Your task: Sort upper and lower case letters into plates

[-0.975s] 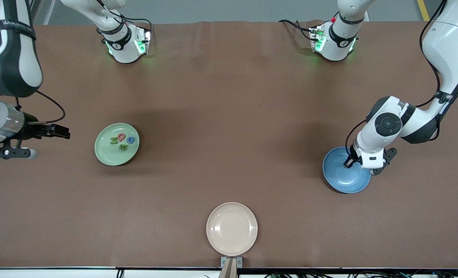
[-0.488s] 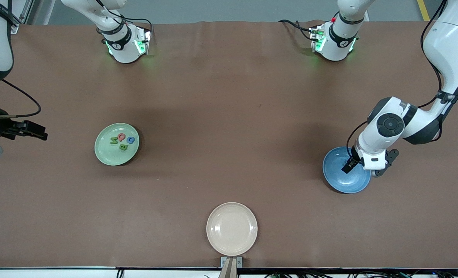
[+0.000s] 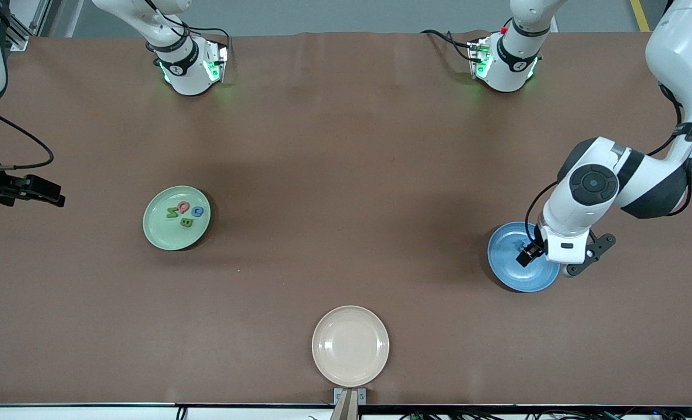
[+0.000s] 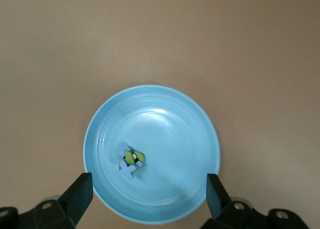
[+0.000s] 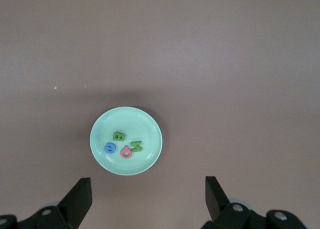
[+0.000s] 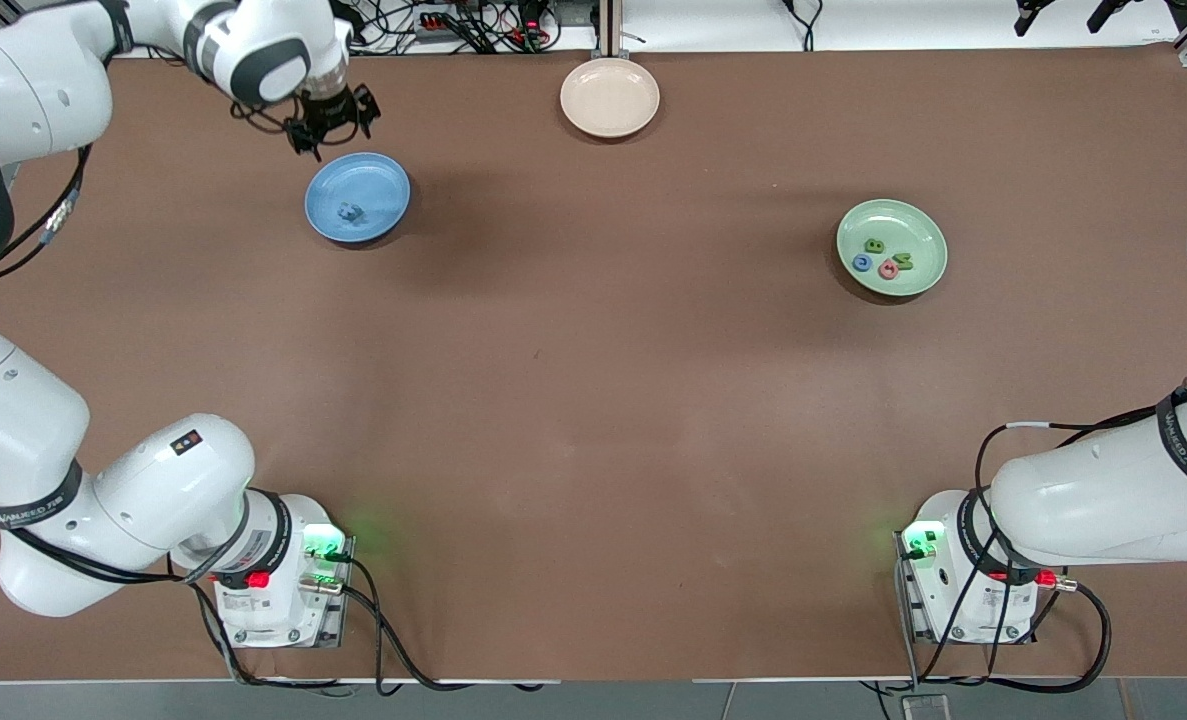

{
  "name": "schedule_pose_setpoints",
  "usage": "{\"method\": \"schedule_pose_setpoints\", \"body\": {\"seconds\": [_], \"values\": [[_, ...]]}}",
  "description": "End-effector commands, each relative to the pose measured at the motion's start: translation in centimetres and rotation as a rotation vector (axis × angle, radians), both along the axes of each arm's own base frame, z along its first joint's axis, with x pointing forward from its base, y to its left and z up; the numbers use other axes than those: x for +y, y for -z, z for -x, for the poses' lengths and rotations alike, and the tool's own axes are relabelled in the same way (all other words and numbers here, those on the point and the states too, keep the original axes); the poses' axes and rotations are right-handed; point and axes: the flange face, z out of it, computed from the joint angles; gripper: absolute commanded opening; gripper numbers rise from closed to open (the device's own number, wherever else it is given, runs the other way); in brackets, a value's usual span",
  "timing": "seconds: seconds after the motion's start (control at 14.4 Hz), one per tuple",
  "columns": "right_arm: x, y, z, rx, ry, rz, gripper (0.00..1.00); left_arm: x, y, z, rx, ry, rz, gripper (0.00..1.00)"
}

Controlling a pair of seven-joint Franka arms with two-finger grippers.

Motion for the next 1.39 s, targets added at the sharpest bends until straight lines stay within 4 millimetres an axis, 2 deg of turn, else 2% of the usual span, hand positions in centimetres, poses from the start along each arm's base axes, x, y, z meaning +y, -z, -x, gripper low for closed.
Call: {"method": "schedule_pose_setpoints", "body": {"seconds": [0.0, 0.14, 0.28, 0.42, 0.56, 0.7, 0.84, 1.11, 1.25, 1.32], "values": [[0.7, -1.1, 0.5, 0.042, -0.015, -0.007, 1.00, -0.6, -4.8, -0.8, 0.003, 0.149, -0.033, 0.99], [1.1, -0.8, 0.9, 0.064, -0.024, -0.010, 1.00, 0.3, -7.4, -2.1, -0.016, 0.260, -0.039, 0.99], [1.2, -1.3, 1.5, 0.066, -0.025, -0.011, 1.00, 1.6, -8.4, -2.9, 0.034, 0.336, -0.036, 0.99], [1.3, -1.8, 3.0, 0.055, -0.028, -0.011, 1.00, 2.4, -9.0, -3.4, 0.097, 0.442, -0.027, 1.00], [1.4, -2.8, 3.8, 0.045, -0.031, -0.011, 1.00, 3.7, -9.6, -3.3, 0.118, 0.466, -0.024, 1.00], [2.6, -3.5, 4.8, 0.036, -0.051, -0.007, 1.00, 3.9, -10.9, -3.1, 0.124, 0.494, -0.022, 1.00], [2.6, -3.9, 5.5, 0.033, -0.051, -0.008, 1.00, 4.3, -13.6, -3.1, 0.139, 0.469, 0.024, 1.00], [2.6, -4.8, 6.4, 0.023, -0.050, -0.008, 1.00, 4.8, -15.9, -2.7, 0.193, 0.586, 0.039, 1.00], [2.6, -6.0, 7.2, 0.008, -0.048, -0.008, 1.00, 5.1, -17.6, -2.4, 0.169, 0.615, 0.051, 1.00], [2.5, -6.4, 7.6, 0.012, -0.046, -0.010, 1.00, 5.3, -17.8, -2.3, 0.166, 0.617, 0.056, 1.00]]}}
